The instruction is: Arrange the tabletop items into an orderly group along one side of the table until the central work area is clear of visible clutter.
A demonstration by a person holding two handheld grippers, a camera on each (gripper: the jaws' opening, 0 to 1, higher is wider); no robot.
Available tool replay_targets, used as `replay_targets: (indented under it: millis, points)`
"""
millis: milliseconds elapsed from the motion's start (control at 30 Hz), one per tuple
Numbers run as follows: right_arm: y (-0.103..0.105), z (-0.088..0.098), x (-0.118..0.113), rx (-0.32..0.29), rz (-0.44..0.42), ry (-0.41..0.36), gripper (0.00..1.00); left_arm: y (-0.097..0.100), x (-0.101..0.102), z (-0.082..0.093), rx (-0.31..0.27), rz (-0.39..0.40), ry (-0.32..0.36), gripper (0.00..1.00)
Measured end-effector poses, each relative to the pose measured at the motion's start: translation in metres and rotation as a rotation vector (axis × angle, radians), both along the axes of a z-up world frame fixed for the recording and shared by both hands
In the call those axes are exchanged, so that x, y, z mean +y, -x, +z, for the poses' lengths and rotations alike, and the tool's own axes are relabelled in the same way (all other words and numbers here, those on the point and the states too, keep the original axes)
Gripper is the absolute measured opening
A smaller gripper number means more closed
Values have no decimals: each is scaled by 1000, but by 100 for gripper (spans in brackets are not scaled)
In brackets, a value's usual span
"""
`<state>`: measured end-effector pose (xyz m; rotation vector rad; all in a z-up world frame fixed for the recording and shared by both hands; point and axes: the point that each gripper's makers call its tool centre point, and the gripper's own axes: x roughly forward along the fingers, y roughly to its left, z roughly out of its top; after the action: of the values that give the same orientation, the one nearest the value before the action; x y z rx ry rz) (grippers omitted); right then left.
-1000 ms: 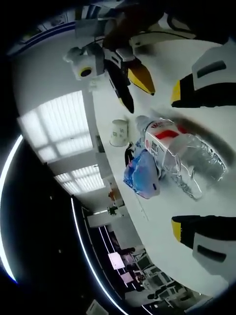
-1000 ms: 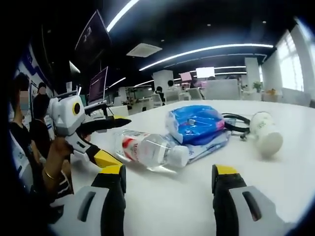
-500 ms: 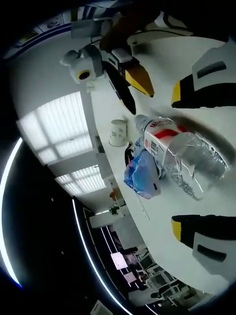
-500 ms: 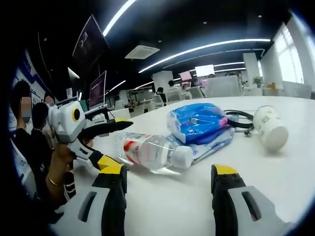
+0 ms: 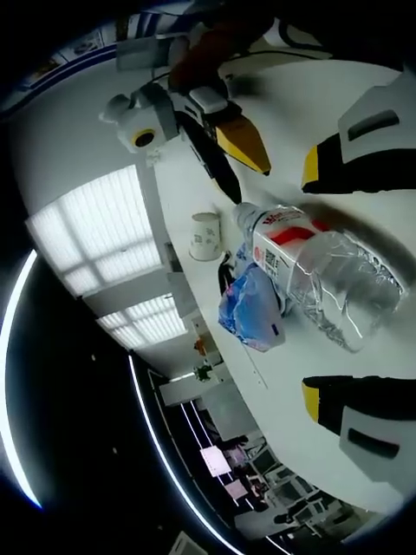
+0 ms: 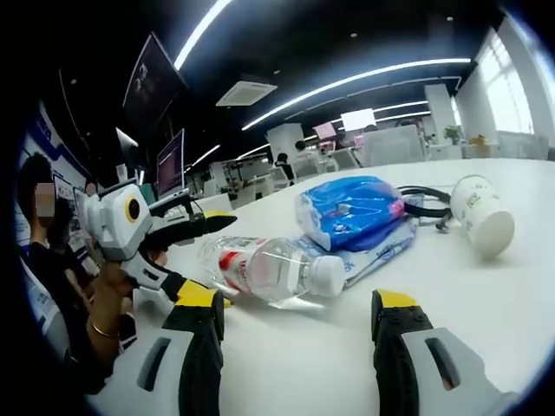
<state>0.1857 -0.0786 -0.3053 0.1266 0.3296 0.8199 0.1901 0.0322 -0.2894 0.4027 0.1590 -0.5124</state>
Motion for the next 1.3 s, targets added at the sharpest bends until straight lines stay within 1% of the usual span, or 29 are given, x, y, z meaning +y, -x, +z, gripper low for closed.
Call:
replay_targets:
  millis: [200,267,300,367,533,700,733,767,933,1067,1167,1300]
  points:
    - [2,-1,3,13,7,-6,66,0,-2,-1,-4,-5,-14,84]
    - [4,-2,5,37,13,-28,66,0,-2,-1,-5,-7,-17,84]
    - [5,-1,6,49,17,-52,65,-1,-2,-1,-7,-9,-20,83]
    - [6,1,6,59,19,-68,65,-1,-2,-1,-8,-8,-23,82]
    - [6,1,4,59,0,-67,65,-1,-4,-1,-10,-12,-28,82]
    - [9,3,9,65,-2,-83,64,-1,-5,0,-14,-16,-32,82]
    - [-1,3,9,75,-3,-96,64,-1,-5,-1,-15,-16,-35,82]
    - [-3,3,10,80,-3,-104,64,-1,-4,-1,-15,-16,-37,82]
    - [-1,2,11,106,-8,-124,65,-2,-4,-2,-15,-13,-50,82]
    - [-5,1,12,111,-13,-128,66,-2,-4,-1,-15,-16,-53,82]
    - [-5,4,14,138,-14,-172,65,-3,-4,0,-17,-17,-59,81]
    - [-6,5,13,152,-24,-192,65,-4,-4,1,-23,-18,-79,81]
